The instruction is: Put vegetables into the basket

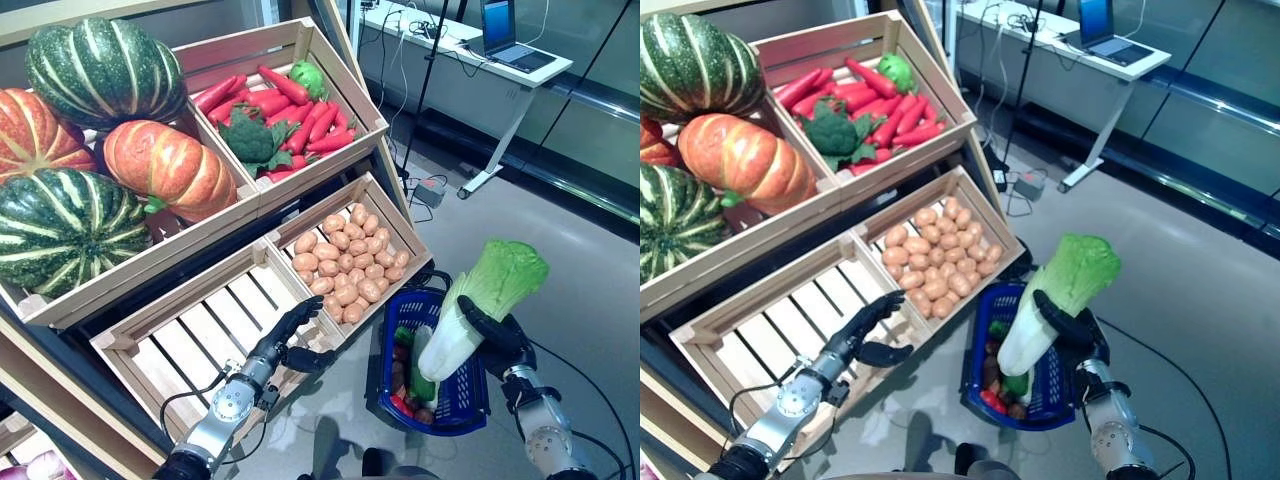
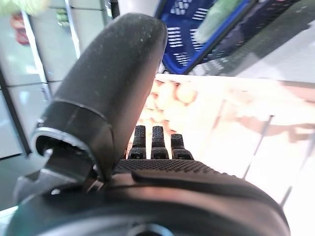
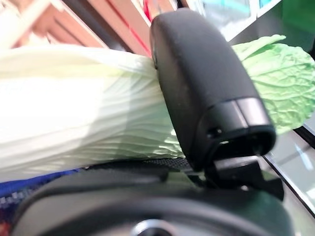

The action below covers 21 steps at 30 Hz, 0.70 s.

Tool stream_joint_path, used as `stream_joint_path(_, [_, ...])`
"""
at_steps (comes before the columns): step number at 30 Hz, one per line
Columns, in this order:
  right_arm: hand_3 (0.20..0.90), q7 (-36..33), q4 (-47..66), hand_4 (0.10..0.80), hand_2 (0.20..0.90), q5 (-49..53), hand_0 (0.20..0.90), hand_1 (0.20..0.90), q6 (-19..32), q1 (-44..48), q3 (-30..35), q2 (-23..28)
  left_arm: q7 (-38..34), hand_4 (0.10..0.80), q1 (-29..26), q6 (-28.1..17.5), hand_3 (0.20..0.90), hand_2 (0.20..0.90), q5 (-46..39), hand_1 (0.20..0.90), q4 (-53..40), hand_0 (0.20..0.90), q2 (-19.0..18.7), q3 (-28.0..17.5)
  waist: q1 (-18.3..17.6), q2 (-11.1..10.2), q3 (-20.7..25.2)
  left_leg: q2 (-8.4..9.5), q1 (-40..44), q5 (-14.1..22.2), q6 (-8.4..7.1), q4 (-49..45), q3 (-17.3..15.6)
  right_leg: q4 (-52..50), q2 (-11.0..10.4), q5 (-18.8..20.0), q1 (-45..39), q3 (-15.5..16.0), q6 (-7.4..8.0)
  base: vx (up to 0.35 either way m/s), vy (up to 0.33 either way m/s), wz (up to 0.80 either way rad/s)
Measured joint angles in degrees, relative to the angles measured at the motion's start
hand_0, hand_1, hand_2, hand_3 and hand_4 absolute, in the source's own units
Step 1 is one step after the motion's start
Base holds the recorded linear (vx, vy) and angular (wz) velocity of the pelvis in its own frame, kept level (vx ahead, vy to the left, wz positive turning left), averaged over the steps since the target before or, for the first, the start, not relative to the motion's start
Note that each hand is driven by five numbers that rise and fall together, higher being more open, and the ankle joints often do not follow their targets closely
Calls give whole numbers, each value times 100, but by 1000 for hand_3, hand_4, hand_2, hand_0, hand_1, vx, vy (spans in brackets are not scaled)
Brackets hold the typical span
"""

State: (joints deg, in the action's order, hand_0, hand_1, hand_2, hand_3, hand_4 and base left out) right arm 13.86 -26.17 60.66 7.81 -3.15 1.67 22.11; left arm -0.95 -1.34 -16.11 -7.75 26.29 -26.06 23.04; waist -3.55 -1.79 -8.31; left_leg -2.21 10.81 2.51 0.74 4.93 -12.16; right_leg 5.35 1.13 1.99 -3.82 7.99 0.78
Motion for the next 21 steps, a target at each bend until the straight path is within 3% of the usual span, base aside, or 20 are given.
stream_joint_path(3, [300,-471,-469,400,300,-227,300,300,30,238,0,-11,-225,800,84,23,900,900,-55,900,15,900,12,-42,146,-99,-222,50,-335,144,36,-638,-49,-17,-78,50,78,-224,-35,-174,6,-20])
stream_joint_path(5, [300,-731,-777,400,300,-377,300,300,147,394,-48,-10,-381,800,41,15,900,900,-112,900,12,900,21,-57,222,-186,-405,189,-916,332,83,-1328,307,-41,-178,142,226,-405,-62,-135,112,-22])
stream_joint_path(6, [300,-961,-1104,400,300,-431,300,300,149,686,-65,11,-502,800,36,1,900,900,-166,900,1,900,35,-63,296,-99,-524,229,-1065,314,107,-1060,692,-47,-132,224,400,-565,-53,-36,116,-33])
stream_joint_path(8, [300,-1221,-1421,400,300,-430,300,300,149,1003,-54,7,-537,800,11,8,900,900,-170,900,59,900,48,-61,282,69,-729,133,-1001,9,59,-747,683,-35,-60,270,432,-599,-27,-101,111,-39])
stream_joint_path(11, [300,-1345,-1672,400,300,-430,300,300,175,1111,-50,18,-597,800,-229,8,900,900,-227,900,48,900,43,-19,273,112,-859,218,-1054,-218,94,-459,635,-27,-131,370,634,-582,53,-175,67,-9])
stream_joint_path(14, [300,-1523,-1964,400,300,-431,300,300,223,1652,-188,18,-810,800,-777,5,900,900,-440,900,44,900,15,9,341,52,-1168,289,-1229,-438,174,-225,519,-28,-169,585,973,-538,104,-122,19,-20])
stream_joint_path(15, [300,-1524,-1979,400,300,-437,300,300,226,1850,-256,6,-895,800,-918,5,900,900,-477,900,51,900,5,6,359,24,-1284,322,-1264,-494,207,-151,419,-31,-176,673,1087,-379,91,-186,-41,-58])
stream_joint_path(17, [300,-1658,-1992,400,300,-551,300,300,262,2251,-337,-49,-1035,800,-1049,3,900,900,-515,900,30,900,-16,-3,454,77,-1529,217,-1395,-427,267,-308,203,-83,-149,973,1254,-52,306,-218,-119,-53])
stream_joint_path(18, [300,-1776,-1989,400,300,-689,300,300,342,2544,-404,22,-1069,800,-1174,-2,900,900,-560,900,-44,900,-23,12,438,226,-1706,89,-1560,-421,296,-441,210,-288,-166,1004,1452,212,412,-131,-174,-11])
stream_joint_path(20, [300,-1897,-2101,400,300,-741,300,300,413,2804,-400,157,-1096,800,-1365,-66,900,900,-621,900,-90,900,20,23,515,351,-1802,37,-1815,-488,289,-545,251,-641,-398,652,1539,530,-34,-137,-201,7])
stream_joint_path(21, [300,-1908,-2474,400,300,-853,300,300,445,3182,-431,198,-1217,800,-1472,-173,900,900,-799,900,-69,900,-24,31,608,317,-1847,51,-2061,-455,255,-746,258,-667,-570,440,1531,571,-54,-86,-177,7])
